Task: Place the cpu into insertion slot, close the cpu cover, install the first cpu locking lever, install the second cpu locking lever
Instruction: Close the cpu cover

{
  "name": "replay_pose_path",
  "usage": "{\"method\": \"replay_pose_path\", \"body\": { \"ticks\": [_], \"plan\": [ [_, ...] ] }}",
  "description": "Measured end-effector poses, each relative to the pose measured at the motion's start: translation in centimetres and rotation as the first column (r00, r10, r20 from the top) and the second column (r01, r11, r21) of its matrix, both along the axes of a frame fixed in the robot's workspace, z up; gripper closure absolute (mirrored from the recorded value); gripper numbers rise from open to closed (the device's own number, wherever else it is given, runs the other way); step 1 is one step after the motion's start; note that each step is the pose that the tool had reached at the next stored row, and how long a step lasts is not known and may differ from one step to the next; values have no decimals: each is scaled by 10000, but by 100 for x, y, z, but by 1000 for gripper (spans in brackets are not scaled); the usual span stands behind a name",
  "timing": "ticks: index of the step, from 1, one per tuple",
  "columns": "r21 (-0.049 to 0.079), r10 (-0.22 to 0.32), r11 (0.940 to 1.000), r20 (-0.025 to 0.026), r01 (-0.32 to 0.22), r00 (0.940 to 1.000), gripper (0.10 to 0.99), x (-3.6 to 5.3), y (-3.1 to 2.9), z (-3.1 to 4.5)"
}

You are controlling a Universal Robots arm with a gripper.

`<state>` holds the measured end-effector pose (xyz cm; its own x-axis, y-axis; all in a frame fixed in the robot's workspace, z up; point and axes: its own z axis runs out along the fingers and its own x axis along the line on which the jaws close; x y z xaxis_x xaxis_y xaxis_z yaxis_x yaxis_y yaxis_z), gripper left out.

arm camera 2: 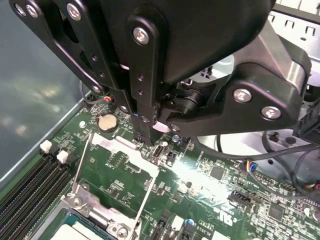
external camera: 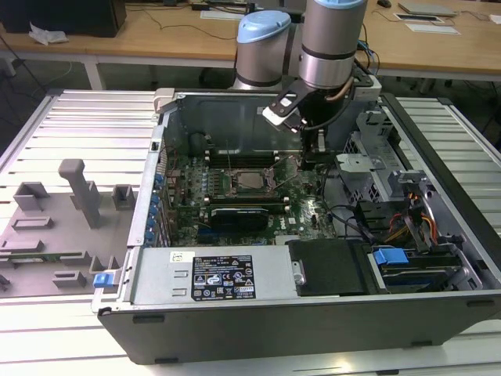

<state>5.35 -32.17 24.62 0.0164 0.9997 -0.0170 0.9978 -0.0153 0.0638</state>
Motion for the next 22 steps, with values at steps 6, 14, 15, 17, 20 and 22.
{"method": "replay_pose_path", "body": {
  "ticks": [6,14,15,17,20,22],
  "plan": [
    [44,-2,10000,-108,3,9999,980,1,16,-15],
    [303,16,9995,-1140,19,9935,980,21,15,-22],
    [331,19,9994,-1247,23,9922,980,23,15,-23],
    [332,17,9994,-1253,25,9921,980,22,15,-22],
    [334,19,9994,-1259,23,9920,980,22,14,-22],
    [333,19,9994,-1259,23,9920,980,14,15,-22]
  ]
}}
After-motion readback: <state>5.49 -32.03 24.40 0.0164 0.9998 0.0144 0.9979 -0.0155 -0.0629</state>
